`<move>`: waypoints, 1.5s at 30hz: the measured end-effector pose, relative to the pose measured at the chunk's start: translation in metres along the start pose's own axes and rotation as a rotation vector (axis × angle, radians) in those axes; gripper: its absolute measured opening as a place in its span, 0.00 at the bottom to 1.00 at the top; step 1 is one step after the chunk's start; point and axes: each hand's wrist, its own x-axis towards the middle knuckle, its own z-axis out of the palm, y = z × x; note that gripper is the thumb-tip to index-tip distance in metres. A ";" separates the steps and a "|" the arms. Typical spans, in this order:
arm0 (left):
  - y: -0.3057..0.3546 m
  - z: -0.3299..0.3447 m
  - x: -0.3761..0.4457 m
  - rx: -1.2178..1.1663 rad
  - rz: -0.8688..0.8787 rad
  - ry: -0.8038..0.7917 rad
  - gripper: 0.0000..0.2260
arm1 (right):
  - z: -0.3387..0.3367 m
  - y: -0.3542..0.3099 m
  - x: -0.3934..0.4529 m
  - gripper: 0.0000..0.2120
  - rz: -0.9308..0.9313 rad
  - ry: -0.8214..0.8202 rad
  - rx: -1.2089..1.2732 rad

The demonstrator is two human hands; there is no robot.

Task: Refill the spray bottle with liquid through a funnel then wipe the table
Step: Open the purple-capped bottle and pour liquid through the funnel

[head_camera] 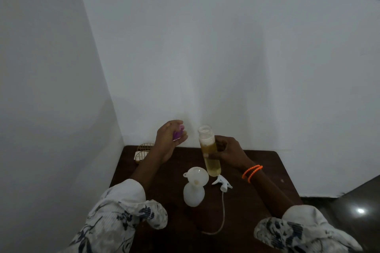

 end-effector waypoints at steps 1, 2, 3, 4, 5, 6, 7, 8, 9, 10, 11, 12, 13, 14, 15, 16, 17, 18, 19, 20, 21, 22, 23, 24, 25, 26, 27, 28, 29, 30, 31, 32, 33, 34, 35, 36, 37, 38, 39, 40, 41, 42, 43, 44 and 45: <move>-0.005 -0.005 0.000 0.010 -0.046 0.031 0.07 | -0.001 0.001 -0.001 0.28 -0.001 0.000 -0.005; -0.010 -0.010 0.000 0.030 -0.100 0.059 0.06 | -0.002 0.003 -0.002 0.27 -0.001 -0.001 -0.012; -0.015 -0.016 -0.002 0.068 -0.150 0.083 0.05 | -0.003 0.005 -0.003 0.27 -0.001 -0.003 -0.017; -0.021 -0.022 -0.003 0.124 -0.188 0.106 0.05 | -0.004 0.008 -0.005 0.27 0.000 -0.002 -0.022; -0.026 -0.027 -0.003 0.206 -0.214 0.126 0.06 | -0.005 0.010 -0.006 0.28 -0.001 0.000 -0.028; -0.032 -0.032 -0.004 0.295 -0.235 0.143 0.08 | -0.005 0.014 -0.008 0.28 -0.002 0.003 -0.038; -0.039 -0.037 -0.003 0.375 -0.258 0.163 0.10 | -0.005 0.018 -0.009 0.28 -0.005 0.005 -0.052; -0.046 -0.042 -0.002 0.438 -0.283 0.185 0.12 | -0.006 0.022 -0.011 0.28 -0.003 0.007 -0.072; -0.054 -0.048 -0.001 0.492 -0.306 0.203 0.13 | -0.006 0.026 -0.013 0.27 0.003 0.007 -0.090; -0.061 -0.052 0.000 0.546 -0.325 0.212 0.15 | -0.006 0.030 -0.015 0.27 0.010 0.008 -0.107; -0.068 -0.057 0.001 0.604 -0.350 0.208 0.17 | -0.006 0.034 -0.017 0.26 0.014 0.008 -0.128; -0.075 -0.061 0.000 0.661 -0.379 0.194 0.18 | -0.005 0.039 -0.019 0.25 0.017 0.008 -0.153; -0.080 -0.063 -0.002 0.716 -0.417 0.170 0.19 | -0.004 0.042 -0.021 0.24 0.022 0.009 -0.178; -0.085 -0.065 -0.005 0.756 -0.459 0.132 0.21 | -0.004 0.047 -0.023 0.22 0.032 0.008 -0.198; -0.088 -0.065 -0.009 0.781 -0.493 0.082 0.23 | -0.003 0.051 -0.024 0.20 0.039 0.010 -0.214; -0.090 -0.065 -0.012 0.787 -0.513 0.033 0.24 | -0.002 0.055 -0.026 0.19 0.046 0.009 -0.226; -0.091 -0.064 -0.015 0.783 -0.521 -0.006 0.25 | -0.001 0.058 -0.027 0.19 0.049 0.004 -0.237; -0.092 -0.062 -0.018 0.772 -0.523 -0.029 0.25 | 0.001 0.061 -0.028 0.20 0.052 -0.004 -0.248; -0.094 -0.061 -0.021 0.761 -0.521 -0.041 0.25 | 0.002 0.063 -0.029 0.20 0.054 -0.013 -0.258; -0.096 -0.060 -0.022 0.753 -0.518 -0.046 0.25 | 0.004 0.067 -0.031 0.21 0.060 -0.021 -0.266; -0.098 -0.059 -0.023 0.746 -0.514 -0.044 0.24 | 0.005 0.070 -0.032 0.21 0.060 -0.031 -0.272; -0.101 -0.058 -0.024 0.733 -0.508 -0.041 0.23 | 0.007 0.073 -0.033 0.22 0.068 -0.042 -0.276; -0.103 -0.058 -0.024 0.711 -0.501 -0.039 0.21 | 0.009 0.076 -0.034 0.23 0.068 -0.049 -0.285; -0.106 -0.058 -0.025 0.688 -0.492 -0.041 0.19 | 0.010 0.078 -0.035 0.24 0.073 -0.058 -0.298; -0.107 -0.058 -0.026 0.682 -0.480 -0.049 0.16 | 0.011 0.081 -0.036 0.25 0.072 -0.066 -0.312; -0.108 -0.058 -0.028 0.691 -0.464 -0.056 0.14 | 0.012 0.082 -0.037 0.25 0.077 -0.074 -0.322; -0.109 -0.058 -0.029 0.707 -0.448 -0.058 0.13 | 0.013 0.083 -0.037 0.25 0.078 -0.078 -0.326; -0.110 -0.059 -0.029 0.716 -0.437 -0.055 0.12 | 0.014 0.084 -0.038 0.26 0.088 -0.077 -0.330; -0.112 -0.059 -0.030 0.714 -0.432 -0.049 0.11 | 0.014 0.086 -0.039 0.25 0.089 -0.074 -0.337; -0.113 -0.060 -0.029 0.702 -0.432 -0.039 0.10 | 0.014 0.087 -0.040 0.25 0.094 -0.074 -0.345; -0.114 -0.060 -0.030 0.689 -0.433 -0.028 0.10 | 0.015 0.089 -0.042 0.25 0.090 -0.076 -0.352; -0.114 -0.060 -0.031 0.679 -0.432 -0.017 0.10 | 0.015 0.089 -0.042 0.25 0.092 -0.079 -0.361; -0.114 -0.060 -0.032 0.671 -0.429 -0.008 0.09 | 0.015 0.090 -0.043 0.25 0.088 -0.079 -0.370; -0.115 -0.061 -0.033 0.662 -0.426 0.001 0.09 | 0.015 0.090 -0.043 0.25 0.087 -0.081 -0.383; -0.116 -0.060 -0.035 0.648 -0.422 0.011 0.09 | 0.015 0.091 -0.043 0.24 0.077 -0.082 -0.394; -0.117 -0.060 -0.036 0.632 -0.423 0.023 0.09 | 0.016 0.091 -0.043 0.23 0.071 -0.086 -0.408; -0.119 -0.060 -0.037 0.618 -0.427 0.032 0.10 | 0.017 0.091 -0.044 0.23 0.057 -0.092 -0.418; -0.120 -0.060 -0.037 0.609 -0.432 0.037 0.11 | 0.018 0.092 -0.044 0.23 0.050 -0.099 -0.433; -0.120 -0.059 -0.038 0.602 -0.437 0.043 0.12 | 0.019 0.092 -0.045 0.24 0.039 -0.101 -0.454; -0.121 -0.059 -0.038 0.599 -0.440 0.052 0.12 | 0.019 0.091 -0.045 0.25 0.038 -0.102 -0.477; -0.121 -0.059 -0.038 0.597 -0.438 0.061 0.13 | 0.020 0.092 -0.045 0.27 0.037 -0.104 -0.499; -0.122 -0.058 -0.038 0.592 -0.433 0.066 0.13 | 0.020 0.091 -0.045 0.27 0.039 -0.105 -0.520; -0.122 -0.058 -0.039 0.590 -0.428 0.068 0.13 | 0.020 0.093 -0.045 0.28 0.035 -0.106 -0.545; -0.121 -0.058 -0.039 0.591 -0.422 0.066 0.13 | 0.020 0.093 -0.044 0.30 0.029 -0.104 -0.581; -0.121 -0.058 -0.039 0.594 -0.420 0.062 0.13 | 0.021 0.095 -0.043 0.32 0.019 -0.102 -0.623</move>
